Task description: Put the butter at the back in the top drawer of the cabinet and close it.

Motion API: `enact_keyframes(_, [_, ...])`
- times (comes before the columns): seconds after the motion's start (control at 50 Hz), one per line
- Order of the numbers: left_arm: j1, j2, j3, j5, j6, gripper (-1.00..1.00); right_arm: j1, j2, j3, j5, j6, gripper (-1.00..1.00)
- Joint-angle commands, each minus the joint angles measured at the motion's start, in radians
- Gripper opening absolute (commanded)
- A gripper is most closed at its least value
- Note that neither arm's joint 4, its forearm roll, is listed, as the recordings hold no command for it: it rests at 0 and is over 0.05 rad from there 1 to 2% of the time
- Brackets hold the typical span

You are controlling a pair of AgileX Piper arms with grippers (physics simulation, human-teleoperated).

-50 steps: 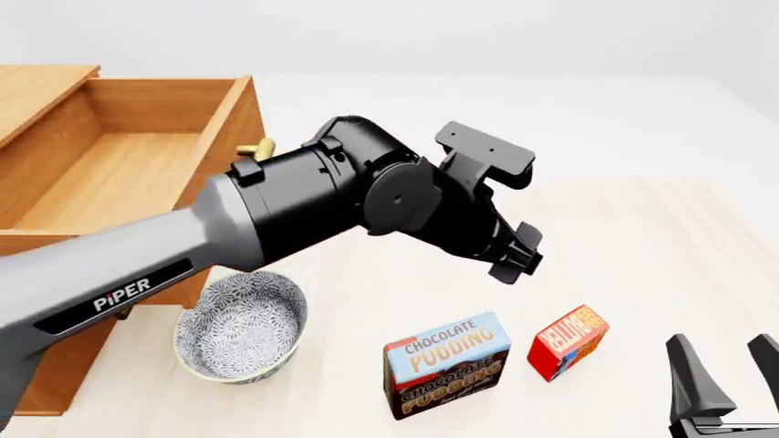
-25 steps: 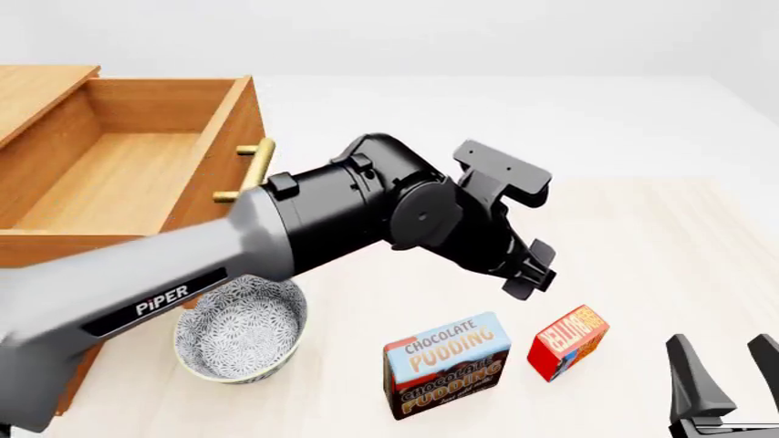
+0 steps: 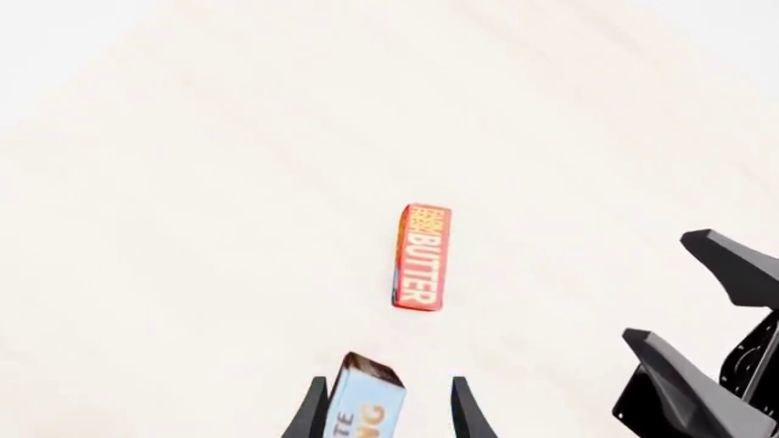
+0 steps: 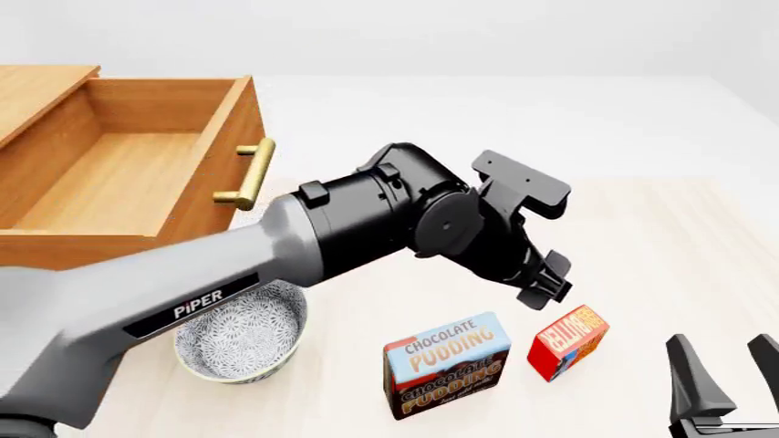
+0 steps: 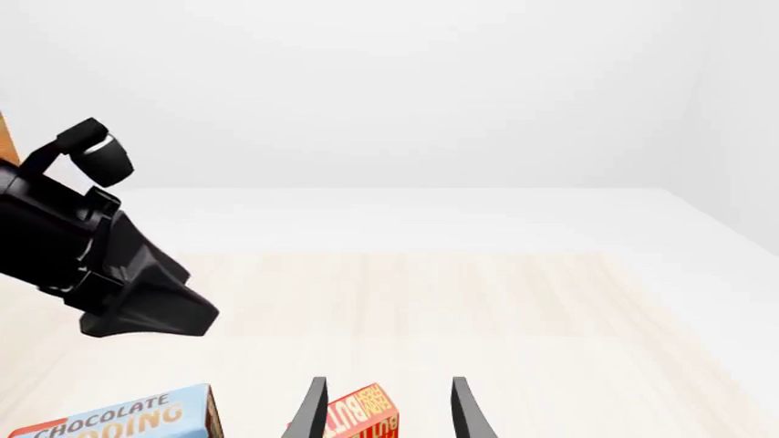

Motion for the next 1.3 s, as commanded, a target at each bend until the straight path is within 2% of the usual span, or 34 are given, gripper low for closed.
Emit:
enact_keyframes(0.02, [-0.004, 0.03, -0.036, 0.016, 0.014, 1.0, 0.0, 0.0, 0.0, 0.0, 0.0, 1.0])
enact_keyframes(0.54, [-0.023, 0.098, -0.082, 0.029, 0.039, 1.0, 0.0, 0.0, 0.0, 0.0, 0.0, 1.0])
enact_keyframes(1.3, [-0.042, 0.199, -0.196, 0.082, 0.047, 1.0, 0.0, 0.0, 0.0, 0.0, 0.0, 1.0])
